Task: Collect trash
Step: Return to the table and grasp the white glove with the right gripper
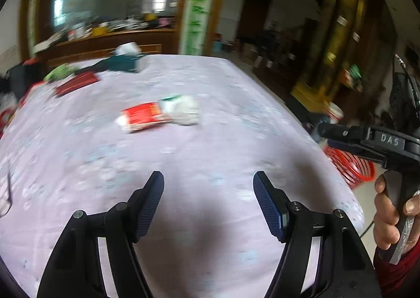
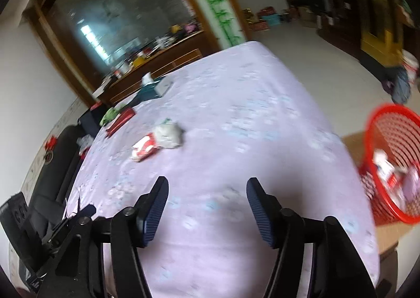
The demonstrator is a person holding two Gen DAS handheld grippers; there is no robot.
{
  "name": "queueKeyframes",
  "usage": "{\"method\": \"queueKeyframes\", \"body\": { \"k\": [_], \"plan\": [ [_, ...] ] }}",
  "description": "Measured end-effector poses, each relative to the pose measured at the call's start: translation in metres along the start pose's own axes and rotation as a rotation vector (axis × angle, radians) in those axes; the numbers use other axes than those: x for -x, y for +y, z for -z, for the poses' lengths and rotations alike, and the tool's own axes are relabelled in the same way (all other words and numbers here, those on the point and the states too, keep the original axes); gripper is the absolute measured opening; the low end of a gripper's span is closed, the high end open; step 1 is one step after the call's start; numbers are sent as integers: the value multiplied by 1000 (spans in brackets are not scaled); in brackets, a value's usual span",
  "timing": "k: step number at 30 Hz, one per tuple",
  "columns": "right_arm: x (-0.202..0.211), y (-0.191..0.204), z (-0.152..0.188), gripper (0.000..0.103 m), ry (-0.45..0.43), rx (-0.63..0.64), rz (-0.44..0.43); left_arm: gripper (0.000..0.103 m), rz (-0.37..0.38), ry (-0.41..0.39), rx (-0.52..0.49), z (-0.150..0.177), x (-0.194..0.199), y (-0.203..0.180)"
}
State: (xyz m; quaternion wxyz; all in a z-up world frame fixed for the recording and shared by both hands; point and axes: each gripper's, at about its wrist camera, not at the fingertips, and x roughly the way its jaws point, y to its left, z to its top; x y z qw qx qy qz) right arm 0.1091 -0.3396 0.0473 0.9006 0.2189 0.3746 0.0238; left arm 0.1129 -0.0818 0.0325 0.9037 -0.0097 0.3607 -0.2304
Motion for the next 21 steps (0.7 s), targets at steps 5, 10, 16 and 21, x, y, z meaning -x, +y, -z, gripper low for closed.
{"method": "queueKeyframes", "body": {
  "k": [5, 10, 16, 21],
  "plan": [
    [-58, 57, -32, 76, 53, 81, 5, 69, -48, -15, 86, -3, 10, 60],
    [-130, 80, -53, 77, 104, 125, 73, 70, -83, -20, 111, -11, 10, 91],
    [-197, 83, -62, 76, 157, 85, 78, 70, -105, -14, 123, -31, 1, 113],
    [-225, 81, -56, 33, 209, 81, 59, 71, -65, 6, 146, -59, -22, 123]
  ]
}}
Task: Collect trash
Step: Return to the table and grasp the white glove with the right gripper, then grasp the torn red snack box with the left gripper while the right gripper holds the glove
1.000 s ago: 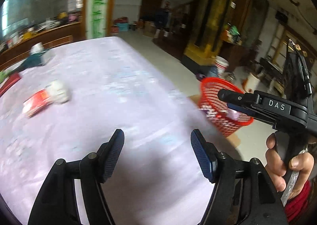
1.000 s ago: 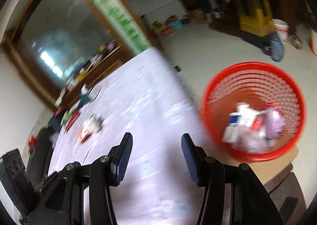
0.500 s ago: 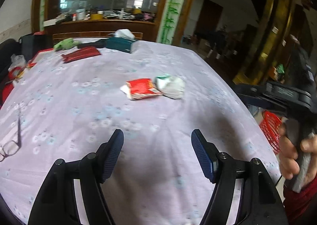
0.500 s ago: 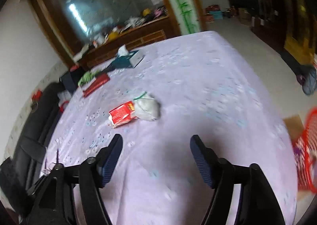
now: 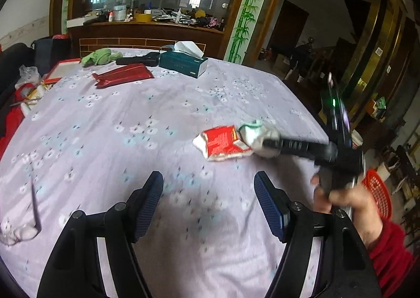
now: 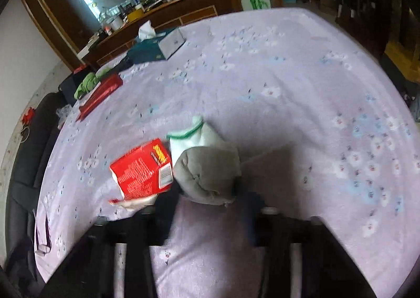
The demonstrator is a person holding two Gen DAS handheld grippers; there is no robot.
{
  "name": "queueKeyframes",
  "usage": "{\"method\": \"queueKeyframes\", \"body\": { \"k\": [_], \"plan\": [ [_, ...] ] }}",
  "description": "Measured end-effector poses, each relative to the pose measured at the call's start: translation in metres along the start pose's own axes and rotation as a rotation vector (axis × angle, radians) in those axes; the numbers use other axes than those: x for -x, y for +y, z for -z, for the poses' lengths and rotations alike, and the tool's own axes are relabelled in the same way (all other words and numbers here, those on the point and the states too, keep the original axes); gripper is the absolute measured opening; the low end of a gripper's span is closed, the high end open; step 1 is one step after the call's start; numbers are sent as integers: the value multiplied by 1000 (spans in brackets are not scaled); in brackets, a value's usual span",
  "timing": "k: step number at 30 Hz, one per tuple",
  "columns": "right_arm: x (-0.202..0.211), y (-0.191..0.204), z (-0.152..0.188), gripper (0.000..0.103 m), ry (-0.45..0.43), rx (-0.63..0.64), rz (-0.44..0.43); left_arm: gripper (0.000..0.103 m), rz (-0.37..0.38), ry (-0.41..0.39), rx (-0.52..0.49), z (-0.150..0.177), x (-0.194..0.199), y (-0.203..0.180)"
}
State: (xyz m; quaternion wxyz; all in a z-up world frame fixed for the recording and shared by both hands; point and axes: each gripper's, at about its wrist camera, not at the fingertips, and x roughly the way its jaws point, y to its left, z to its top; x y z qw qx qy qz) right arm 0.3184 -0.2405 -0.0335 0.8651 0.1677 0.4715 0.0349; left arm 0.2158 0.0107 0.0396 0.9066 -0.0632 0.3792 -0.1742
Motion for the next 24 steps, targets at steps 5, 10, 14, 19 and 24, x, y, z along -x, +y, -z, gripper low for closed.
{"method": "queueKeyframes", "body": {
  "k": [5, 10, 14, 19, 24],
  "plan": [
    [20, -14, 12, 22, -76, -21, -62, 71, 10, 33, 17, -25, -37, -6],
    [37, -41, 9, 22, -161, -69, -91, 71, -25, 64, 34, -46, -84, -14],
    [49, -57, 5, 22, -202, -120, -98, 71, -17, 100, 61, -60, -123, -13],
    [51, -59, 4, 22, -192, -141, -117, 71, -12, 156, 97, -73, -171, 1],
    [54, -67, 1, 22, -196, -175, -134, 71, 127, 261, 141, -65, -194, 11]
  ]
}}
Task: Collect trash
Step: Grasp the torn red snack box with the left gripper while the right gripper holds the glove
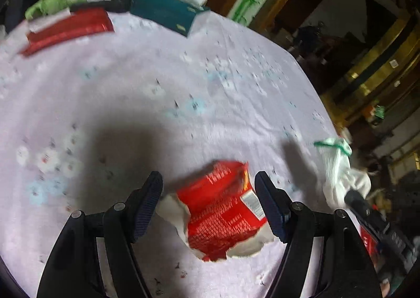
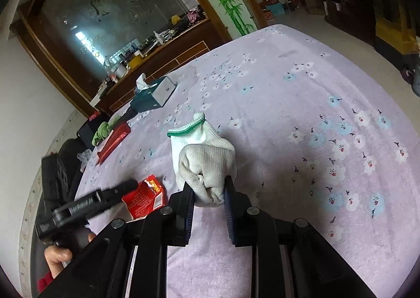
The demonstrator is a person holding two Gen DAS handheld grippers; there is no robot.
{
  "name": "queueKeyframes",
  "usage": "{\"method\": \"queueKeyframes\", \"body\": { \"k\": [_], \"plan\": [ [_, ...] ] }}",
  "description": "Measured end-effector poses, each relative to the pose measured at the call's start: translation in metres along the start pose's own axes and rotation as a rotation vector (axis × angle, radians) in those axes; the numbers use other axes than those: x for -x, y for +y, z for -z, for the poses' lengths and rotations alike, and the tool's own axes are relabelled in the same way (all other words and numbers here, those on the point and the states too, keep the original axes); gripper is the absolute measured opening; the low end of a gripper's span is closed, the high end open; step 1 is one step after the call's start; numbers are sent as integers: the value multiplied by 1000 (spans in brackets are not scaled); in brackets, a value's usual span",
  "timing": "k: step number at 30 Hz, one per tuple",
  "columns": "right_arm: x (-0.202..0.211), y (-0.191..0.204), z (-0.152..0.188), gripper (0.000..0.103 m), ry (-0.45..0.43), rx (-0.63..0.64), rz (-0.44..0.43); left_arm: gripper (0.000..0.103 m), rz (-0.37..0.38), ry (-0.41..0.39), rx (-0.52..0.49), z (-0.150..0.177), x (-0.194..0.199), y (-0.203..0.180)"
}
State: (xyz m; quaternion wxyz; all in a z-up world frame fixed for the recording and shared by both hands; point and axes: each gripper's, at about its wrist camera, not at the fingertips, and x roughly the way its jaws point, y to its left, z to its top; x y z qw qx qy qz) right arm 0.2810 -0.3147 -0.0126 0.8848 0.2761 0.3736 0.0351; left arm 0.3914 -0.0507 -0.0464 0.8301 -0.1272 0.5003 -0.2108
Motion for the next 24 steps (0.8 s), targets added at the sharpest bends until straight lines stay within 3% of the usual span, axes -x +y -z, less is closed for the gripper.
{"method": "queueKeyframes", "body": {
  "k": [4, 7, 10, 16, 18, 20, 22, 24],
  "plan": [
    [1, -4, -1, 22, 6, -19, -4, 71, 18, 29, -74, 22, 5, -12],
    [1, -3, 0, 22, 6, -21, -6, 64, 46, 52, -136, 44, 15, -28],
    [2, -2, 0, 22, 4, -16, -8, 62, 8, 49, -189, 57, 20, -42],
    [2, -1, 0, 22, -3, -2, 1, 60, -6, 54, -52, 47, 7, -29],
    [2, -1, 1, 22, -2, -2, 1, 52, -7, 48, -35, 46, 4, -30],
    [2, 0, 1, 22, -1, 2, -3, 34, -4, 49, -25, 46, 3, -31],
    [2, 2, 1, 22, -2, 13, 0, 24, -25, 33, -13, 48, 2, -31],
    [2, 4, 2, 22, -4, 23, -1, 22, -28, 19, 0, 50, 5, -30]
  ]
}}
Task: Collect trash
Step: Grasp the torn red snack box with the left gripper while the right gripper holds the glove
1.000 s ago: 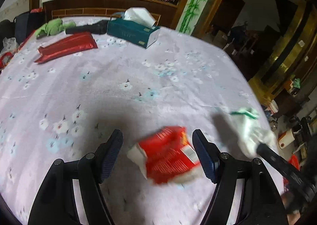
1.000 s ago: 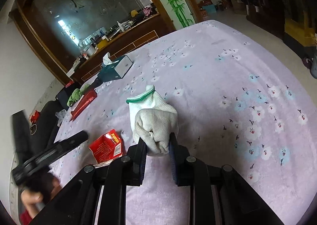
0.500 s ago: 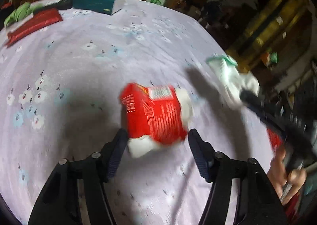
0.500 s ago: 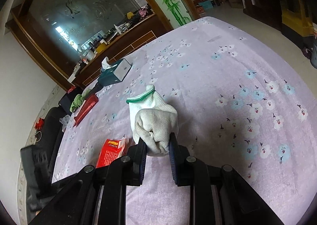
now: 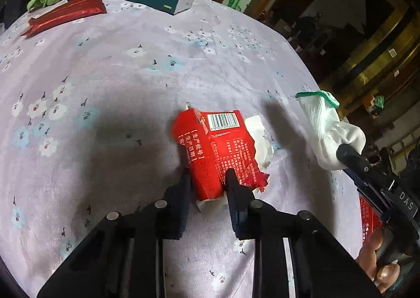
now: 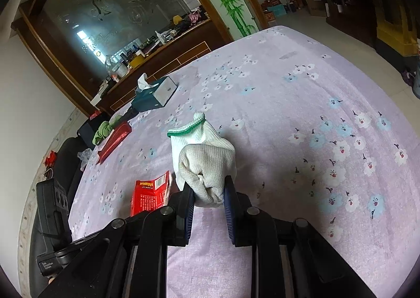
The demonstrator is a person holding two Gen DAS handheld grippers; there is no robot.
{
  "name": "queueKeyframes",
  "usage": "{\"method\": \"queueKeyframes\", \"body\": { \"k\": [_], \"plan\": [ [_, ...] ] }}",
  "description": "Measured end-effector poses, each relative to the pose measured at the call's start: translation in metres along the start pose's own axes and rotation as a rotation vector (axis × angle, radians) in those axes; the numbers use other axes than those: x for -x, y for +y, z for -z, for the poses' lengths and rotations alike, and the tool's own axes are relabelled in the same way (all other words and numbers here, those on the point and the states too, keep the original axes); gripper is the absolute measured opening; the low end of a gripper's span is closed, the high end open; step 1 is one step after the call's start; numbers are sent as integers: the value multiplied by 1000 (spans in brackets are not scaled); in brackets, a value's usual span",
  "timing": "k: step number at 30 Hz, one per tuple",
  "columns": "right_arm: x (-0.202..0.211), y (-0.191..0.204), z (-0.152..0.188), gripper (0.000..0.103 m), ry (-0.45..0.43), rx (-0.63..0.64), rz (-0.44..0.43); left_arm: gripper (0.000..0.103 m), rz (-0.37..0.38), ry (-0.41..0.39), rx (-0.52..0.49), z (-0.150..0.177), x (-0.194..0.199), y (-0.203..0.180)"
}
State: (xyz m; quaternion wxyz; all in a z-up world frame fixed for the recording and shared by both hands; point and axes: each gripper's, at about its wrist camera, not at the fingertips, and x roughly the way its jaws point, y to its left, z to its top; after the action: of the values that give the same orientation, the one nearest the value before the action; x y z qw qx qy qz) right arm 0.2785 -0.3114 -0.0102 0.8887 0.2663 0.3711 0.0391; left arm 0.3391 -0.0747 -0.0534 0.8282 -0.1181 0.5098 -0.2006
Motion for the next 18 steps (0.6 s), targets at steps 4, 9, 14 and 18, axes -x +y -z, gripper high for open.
{"method": "queueKeyframes", "body": {
  "k": [4, 9, 14, 18],
  "plan": [
    [1, 3, 0, 22, -9, 19, 7, 16, -6, -60, 39, 8, 14, 1],
    [1, 12, 4, 22, -12, 61, 15, 13, -113, -237, -22, 27, 42, -12],
    [0, 26, 11, 22, -23, 130, 32, 13, -194, -343, -85, 34, 51, -24],
    [-2, 33, 15, 22, -24, 164, 41, 13, -275, -405, -135, 40, 54, -28]
  ]
}}
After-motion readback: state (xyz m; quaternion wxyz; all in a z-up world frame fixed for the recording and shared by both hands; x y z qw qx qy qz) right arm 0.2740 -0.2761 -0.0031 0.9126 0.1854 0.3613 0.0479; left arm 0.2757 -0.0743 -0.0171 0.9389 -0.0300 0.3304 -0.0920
